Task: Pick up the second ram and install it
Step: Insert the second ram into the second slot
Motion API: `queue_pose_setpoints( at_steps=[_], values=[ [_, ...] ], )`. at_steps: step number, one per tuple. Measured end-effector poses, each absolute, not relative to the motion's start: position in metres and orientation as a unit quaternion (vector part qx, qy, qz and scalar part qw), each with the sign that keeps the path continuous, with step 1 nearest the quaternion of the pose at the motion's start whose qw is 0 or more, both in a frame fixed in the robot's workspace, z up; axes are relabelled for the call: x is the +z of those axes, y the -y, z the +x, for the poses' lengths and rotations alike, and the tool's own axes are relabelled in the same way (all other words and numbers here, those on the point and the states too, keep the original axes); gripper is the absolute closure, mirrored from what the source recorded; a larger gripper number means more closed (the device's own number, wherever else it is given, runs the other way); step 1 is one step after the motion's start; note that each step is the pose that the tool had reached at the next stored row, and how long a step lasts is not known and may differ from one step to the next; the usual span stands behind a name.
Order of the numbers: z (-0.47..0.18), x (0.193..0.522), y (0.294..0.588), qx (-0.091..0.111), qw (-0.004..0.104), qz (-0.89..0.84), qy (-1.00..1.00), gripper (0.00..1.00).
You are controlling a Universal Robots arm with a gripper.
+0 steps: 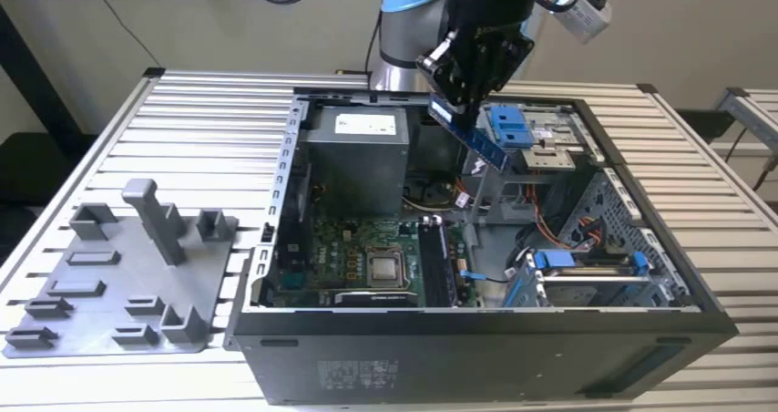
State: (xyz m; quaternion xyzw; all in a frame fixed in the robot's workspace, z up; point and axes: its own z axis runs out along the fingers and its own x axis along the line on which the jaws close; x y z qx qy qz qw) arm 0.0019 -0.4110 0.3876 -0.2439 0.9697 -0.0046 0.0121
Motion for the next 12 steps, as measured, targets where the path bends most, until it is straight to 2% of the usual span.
queue_pose_setpoints(
  at_steps=[12],
  values=[
    [0.0019,0.3856,0.4111,-0.006,0.012,-0.158,-0.987,0.86]
  ],
)
